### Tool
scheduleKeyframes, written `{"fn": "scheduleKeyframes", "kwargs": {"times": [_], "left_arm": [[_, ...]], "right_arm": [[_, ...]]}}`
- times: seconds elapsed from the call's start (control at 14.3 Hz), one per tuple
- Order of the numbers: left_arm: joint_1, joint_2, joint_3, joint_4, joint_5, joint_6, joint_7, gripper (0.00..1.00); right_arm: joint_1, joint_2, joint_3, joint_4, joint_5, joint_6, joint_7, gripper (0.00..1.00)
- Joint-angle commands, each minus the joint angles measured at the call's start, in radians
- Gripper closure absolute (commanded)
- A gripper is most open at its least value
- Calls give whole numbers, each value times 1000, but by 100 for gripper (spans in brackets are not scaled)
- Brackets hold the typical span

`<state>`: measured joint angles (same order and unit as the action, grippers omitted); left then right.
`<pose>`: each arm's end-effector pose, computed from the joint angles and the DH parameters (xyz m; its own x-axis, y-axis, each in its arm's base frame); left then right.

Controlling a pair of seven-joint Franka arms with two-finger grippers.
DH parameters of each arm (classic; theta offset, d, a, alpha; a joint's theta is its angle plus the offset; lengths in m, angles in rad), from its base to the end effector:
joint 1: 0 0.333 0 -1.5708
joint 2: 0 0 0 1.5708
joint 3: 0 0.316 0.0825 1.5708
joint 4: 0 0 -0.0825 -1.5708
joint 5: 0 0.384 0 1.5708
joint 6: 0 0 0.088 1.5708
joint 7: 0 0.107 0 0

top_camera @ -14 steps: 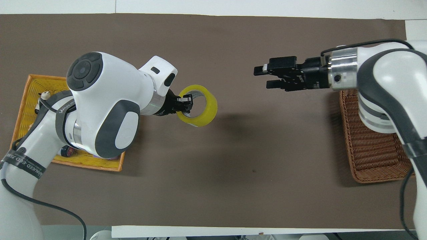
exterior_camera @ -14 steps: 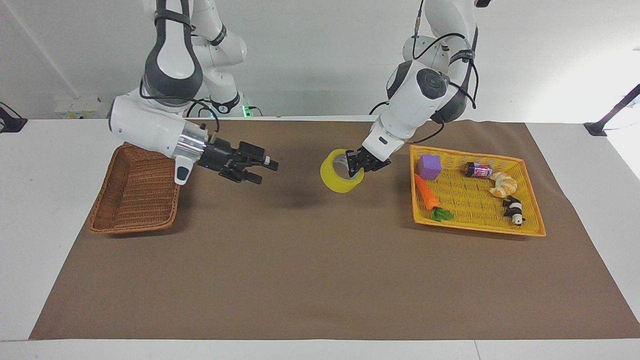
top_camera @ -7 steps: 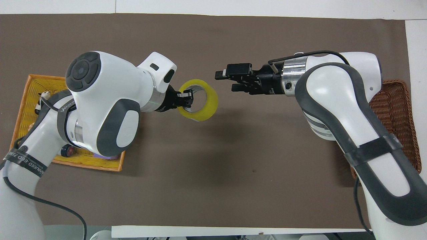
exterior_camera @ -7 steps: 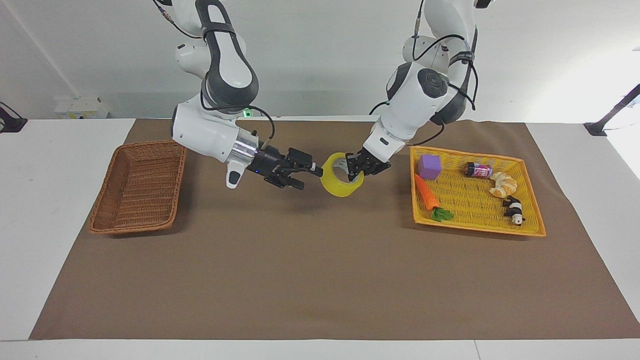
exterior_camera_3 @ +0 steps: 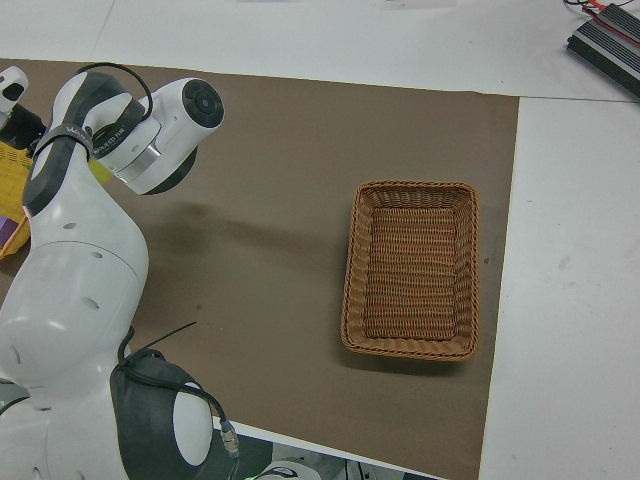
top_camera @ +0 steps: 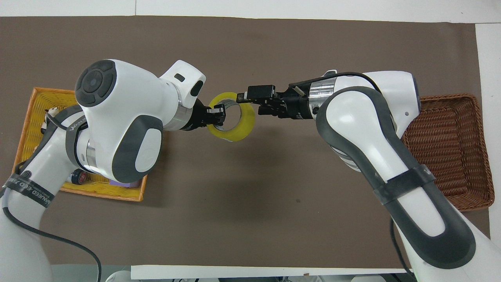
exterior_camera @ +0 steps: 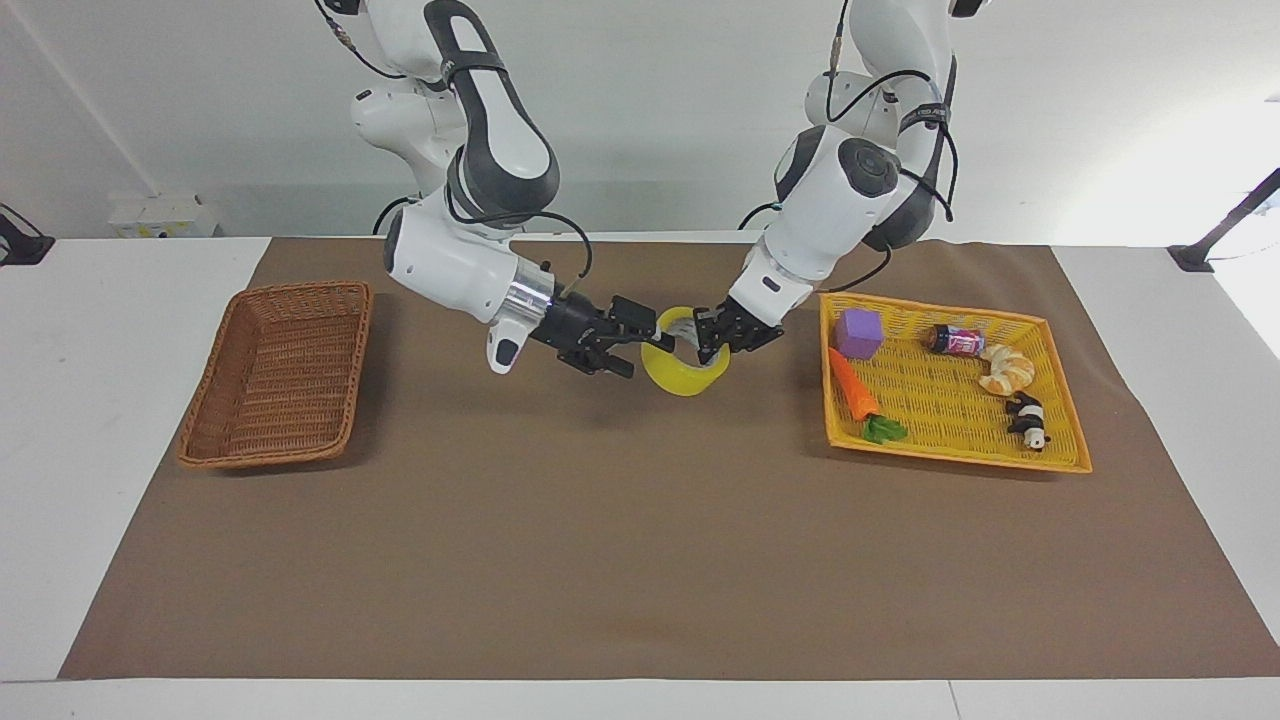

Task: Move tape to another basket
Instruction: 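Close the right gripper on the tape rim beside the left gripper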

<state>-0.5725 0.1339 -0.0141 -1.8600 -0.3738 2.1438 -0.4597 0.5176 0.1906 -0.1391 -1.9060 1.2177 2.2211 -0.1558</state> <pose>0.5015 -0.3514 0.4628 0.9979 0.0457 -0.0456 0.0589 -0.9346 0.3509 0.5684 0.2626 0.4294 0.9852 -0.1544 -0.0749 -0.1483 -0.5459 -0.8247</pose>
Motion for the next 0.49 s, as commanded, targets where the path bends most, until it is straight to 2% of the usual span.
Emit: {"fn": "scheduleKeyframes", "kwargs": {"times": [0.0, 0.42], "left_arm": [[5, 10, -1, 27, -17, 2, 4, 99], [5, 10, -1, 27, -17, 1, 6, 99]], "right_arm": [[10, -7, -2, -10, 20, 9, 25, 0], [13, -8, -2, -10, 19, -5, 30, 0]]}}
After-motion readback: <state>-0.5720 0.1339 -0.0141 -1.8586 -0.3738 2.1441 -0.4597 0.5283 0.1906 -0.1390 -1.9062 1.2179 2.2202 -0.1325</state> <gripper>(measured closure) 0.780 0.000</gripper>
